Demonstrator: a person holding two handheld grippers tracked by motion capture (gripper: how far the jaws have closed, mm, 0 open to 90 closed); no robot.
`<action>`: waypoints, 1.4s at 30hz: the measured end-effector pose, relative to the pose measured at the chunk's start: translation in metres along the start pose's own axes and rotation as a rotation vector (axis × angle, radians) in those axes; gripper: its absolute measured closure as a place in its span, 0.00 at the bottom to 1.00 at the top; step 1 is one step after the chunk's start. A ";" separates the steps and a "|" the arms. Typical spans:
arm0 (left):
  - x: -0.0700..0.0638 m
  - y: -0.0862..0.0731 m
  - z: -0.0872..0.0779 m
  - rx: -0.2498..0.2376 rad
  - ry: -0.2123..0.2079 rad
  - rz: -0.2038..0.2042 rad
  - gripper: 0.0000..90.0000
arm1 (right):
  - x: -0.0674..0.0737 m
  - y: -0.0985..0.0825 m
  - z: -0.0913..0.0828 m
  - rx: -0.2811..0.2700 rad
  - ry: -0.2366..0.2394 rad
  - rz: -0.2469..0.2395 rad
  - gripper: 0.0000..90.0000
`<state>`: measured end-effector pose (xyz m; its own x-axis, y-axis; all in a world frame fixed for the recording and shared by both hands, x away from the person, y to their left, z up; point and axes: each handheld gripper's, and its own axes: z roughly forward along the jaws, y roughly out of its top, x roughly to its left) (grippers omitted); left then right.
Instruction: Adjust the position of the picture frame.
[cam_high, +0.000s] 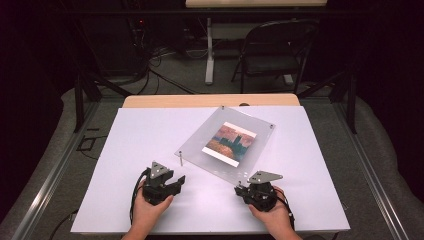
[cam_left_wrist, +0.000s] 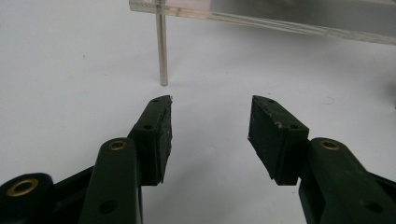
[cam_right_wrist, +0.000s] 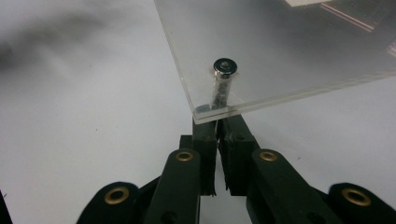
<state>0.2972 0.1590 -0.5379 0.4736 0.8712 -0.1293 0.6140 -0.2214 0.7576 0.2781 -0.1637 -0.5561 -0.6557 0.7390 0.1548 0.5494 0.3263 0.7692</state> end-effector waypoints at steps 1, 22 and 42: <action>0.001 0.000 0.001 -0.002 0.003 -0.001 0.55 | 0.000 0.000 0.000 -0.001 -0.002 -0.002 0.95; 0.013 0.020 0.038 0.000 0.016 0.005 0.67 | -0.009 -0.004 -0.015 -0.004 -0.076 0.044 0.95; 0.003 0.027 0.058 0.037 0.043 0.043 0.94 | -0.010 -0.009 -0.015 -0.007 -0.098 0.033 0.92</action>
<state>0.3516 0.1298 -0.5546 0.4734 0.8781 -0.0691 0.6169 -0.2746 0.7376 0.2715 -0.1826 -0.5553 -0.5831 0.8036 0.1191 0.5663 0.2969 0.7688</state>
